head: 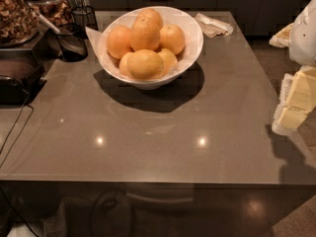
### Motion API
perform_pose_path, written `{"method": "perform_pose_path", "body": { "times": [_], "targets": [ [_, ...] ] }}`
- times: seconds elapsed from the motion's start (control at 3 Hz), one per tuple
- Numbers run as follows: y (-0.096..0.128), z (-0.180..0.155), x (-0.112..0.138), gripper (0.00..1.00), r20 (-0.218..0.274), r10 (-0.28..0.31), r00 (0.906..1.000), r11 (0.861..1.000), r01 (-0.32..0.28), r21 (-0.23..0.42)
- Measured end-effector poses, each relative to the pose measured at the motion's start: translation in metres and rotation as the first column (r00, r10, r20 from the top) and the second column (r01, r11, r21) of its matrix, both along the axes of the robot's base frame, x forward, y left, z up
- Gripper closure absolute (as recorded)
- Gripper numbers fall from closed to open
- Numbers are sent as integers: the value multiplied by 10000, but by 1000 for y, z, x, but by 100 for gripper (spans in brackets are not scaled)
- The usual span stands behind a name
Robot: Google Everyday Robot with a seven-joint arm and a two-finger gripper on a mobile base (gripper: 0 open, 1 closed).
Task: Pick orange from white bowl
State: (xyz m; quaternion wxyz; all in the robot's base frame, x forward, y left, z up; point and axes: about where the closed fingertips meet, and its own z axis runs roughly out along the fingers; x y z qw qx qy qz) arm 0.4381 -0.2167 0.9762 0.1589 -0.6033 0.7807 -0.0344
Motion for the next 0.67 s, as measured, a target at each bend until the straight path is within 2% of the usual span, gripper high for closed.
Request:
{"method": "perform_pose_path", "body": {
  "times": [0.33,0.67],
  "targets": [
    [0,0,0,0,0,-3,10000,10000,3,0],
    [2,2,4,0,43,-341,9994,9994,341,34]
  ]
}}
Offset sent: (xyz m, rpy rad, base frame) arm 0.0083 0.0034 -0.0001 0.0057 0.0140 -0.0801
